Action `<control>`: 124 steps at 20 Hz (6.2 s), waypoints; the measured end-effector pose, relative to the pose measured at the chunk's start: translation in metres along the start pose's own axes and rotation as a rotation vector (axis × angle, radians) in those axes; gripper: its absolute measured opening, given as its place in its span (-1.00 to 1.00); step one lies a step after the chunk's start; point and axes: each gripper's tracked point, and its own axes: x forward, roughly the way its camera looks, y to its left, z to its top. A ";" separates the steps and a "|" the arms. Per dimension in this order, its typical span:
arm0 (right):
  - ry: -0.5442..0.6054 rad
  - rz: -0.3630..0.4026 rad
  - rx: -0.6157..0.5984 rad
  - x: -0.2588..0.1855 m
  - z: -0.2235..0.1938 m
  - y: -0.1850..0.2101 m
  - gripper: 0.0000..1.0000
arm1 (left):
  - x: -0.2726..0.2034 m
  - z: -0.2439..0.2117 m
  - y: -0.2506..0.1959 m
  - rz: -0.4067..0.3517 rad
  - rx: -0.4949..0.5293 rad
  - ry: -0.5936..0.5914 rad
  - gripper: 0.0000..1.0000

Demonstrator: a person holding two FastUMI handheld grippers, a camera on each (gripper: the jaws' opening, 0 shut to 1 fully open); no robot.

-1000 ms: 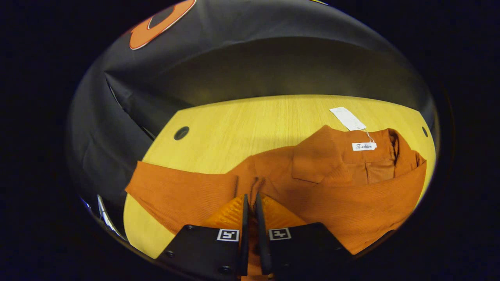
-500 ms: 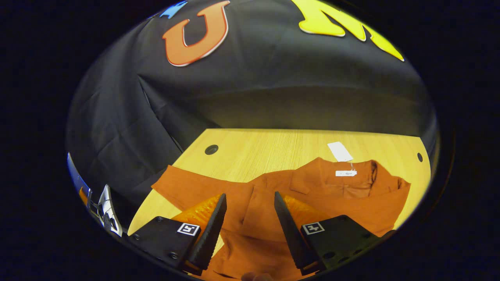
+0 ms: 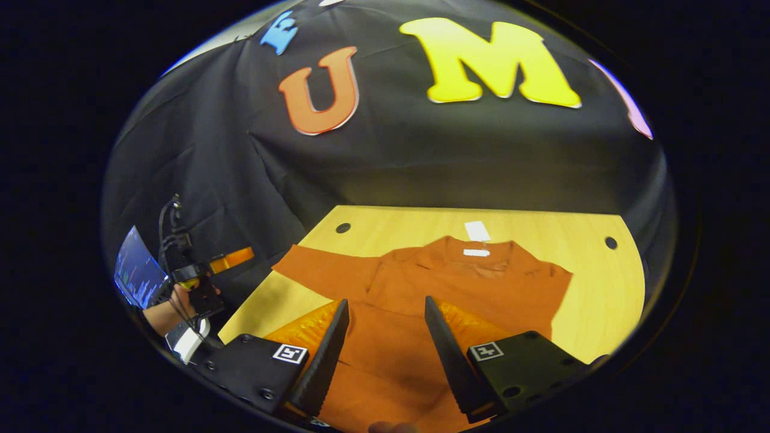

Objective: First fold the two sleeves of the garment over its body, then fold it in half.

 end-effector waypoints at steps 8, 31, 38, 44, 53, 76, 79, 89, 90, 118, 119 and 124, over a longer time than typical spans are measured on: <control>0.022 -0.312 0.134 -0.094 -0.046 -0.121 0.65 | 0.088 -0.051 0.065 0.043 -0.052 0.198 0.96; -0.069 -0.299 0.192 -0.120 -0.039 -0.135 0.56 | 0.070 0.017 -0.028 -0.057 -0.178 0.116 -0.94; -0.158 -0.213 0.170 -0.151 -0.035 -0.159 0.64 | 0.014 0.092 -0.202 -0.223 -0.047 0.035 -0.95; -0.232 -0.192 0.192 -0.200 -0.038 -0.202 0.64 | -0.010 0.084 -0.375 -0.372 0.044 0.056 -0.95; -0.300 -0.314 0.273 -0.264 -0.089 -0.275 0.65 | 0.003 -0.043 -0.561 -0.508 0.162 0.226 -0.94; -0.281 -0.439 0.176 -0.334 -0.124 -0.304 0.77 | -0.001 -0.164 -0.581 -0.302 0.384 0.177 0.85; -0.306 -0.365 0.116 -0.305 -0.098 -0.272 0.77 | -0.060 -0.112 -0.557 -0.290 0.360 0.034 0.96; -0.493 -0.243 -0.053 -0.239 -0.015 -0.102 0.85 | -0.256 0.036 -0.412 -0.167 0.295 -0.390 0.94; -0.502 -0.243 -0.061 -0.237 -0.015 -0.087 0.85 | -0.264 0.034 -0.397 -0.159 0.288 -0.393 0.94; 0.137 -0.393 0.175 -0.175 -0.306 -0.200 0.87 | -0.259 -0.267 -0.165 -0.220 0.106 0.490 0.98; 0.151 -0.393 0.175 -0.169 -0.314 -0.201 0.87 | -0.257 -0.271 -0.167 -0.220 0.083 0.501 0.98; 0.210 -0.422 0.130 -0.149 -0.334 -0.199 0.87 | -0.253 -0.271 -0.176 -0.213 0.071 0.491 0.98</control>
